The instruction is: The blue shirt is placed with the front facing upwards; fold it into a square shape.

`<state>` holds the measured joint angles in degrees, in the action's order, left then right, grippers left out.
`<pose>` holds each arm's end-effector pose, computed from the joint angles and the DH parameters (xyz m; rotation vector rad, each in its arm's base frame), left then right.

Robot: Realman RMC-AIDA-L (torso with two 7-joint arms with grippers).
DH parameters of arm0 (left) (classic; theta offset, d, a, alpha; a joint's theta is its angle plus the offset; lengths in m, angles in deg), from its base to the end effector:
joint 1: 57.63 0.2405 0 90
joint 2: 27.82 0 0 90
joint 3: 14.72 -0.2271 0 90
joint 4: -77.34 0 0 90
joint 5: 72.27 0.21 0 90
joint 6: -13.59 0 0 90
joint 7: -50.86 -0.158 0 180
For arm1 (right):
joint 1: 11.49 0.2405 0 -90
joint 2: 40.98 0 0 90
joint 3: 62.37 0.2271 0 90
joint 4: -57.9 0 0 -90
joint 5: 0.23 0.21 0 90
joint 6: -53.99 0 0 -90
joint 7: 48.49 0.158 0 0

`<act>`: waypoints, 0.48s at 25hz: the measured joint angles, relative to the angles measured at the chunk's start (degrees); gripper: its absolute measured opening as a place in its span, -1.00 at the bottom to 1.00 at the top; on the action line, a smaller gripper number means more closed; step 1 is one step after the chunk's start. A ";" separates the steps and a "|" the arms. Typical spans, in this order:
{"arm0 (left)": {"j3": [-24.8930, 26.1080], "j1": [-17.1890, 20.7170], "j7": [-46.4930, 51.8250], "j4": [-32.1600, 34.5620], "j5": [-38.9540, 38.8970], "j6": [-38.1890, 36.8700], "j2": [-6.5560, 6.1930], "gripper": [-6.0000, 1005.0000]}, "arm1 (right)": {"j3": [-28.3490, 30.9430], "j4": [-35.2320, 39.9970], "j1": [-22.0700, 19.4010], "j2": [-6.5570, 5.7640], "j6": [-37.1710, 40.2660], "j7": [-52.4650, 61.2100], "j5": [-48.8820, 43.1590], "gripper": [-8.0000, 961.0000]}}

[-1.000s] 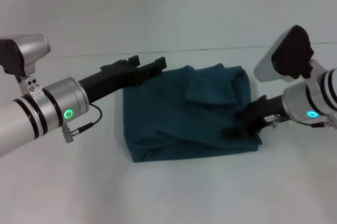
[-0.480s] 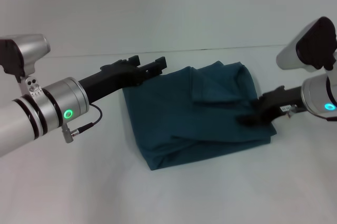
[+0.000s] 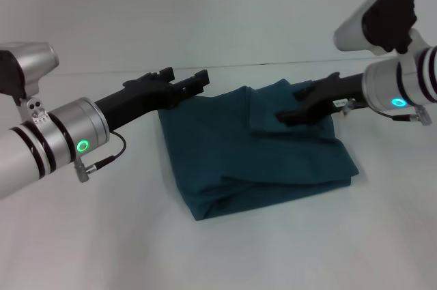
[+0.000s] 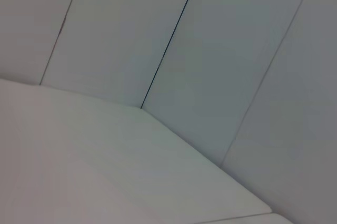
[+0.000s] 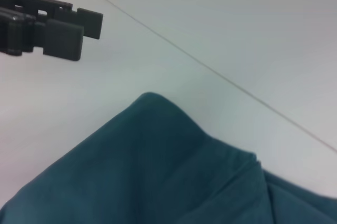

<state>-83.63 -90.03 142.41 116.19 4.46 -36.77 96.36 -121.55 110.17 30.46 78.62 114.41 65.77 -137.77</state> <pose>-0.1689 0.3971 -0.0401 -2.2531 -0.9728 -0.9274 0.1877 0.4240 0.0062 -2.4902 0.6217 -0.0091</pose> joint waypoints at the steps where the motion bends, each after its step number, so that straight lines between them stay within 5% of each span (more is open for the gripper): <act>1: 0.35 0.04 -1.21 -0.05 0.01 -0.03 -0.07 0.74 | 0.00 0.00 0.00 0.00 0.00 0.00 0.00 0.19; 6: 2.46 0.63 -5.82 -0.19 1.95 -3.11 -0.17 0.74 | -1.67 -2.88 1.59 0.01 -1.95 -0.07 -0.08 0.18; 12: 9.26 0.74 -6.90 0.79 14.06 -14.27 -1.63 0.74 | -2.94 -4.08 1.90 0.01 -3.06 -0.16 -0.11 0.16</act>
<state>-74.38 -89.29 135.51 116.98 18.52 -51.04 94.73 -124.50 106.09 32.35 78.63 111.35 65.61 -137.87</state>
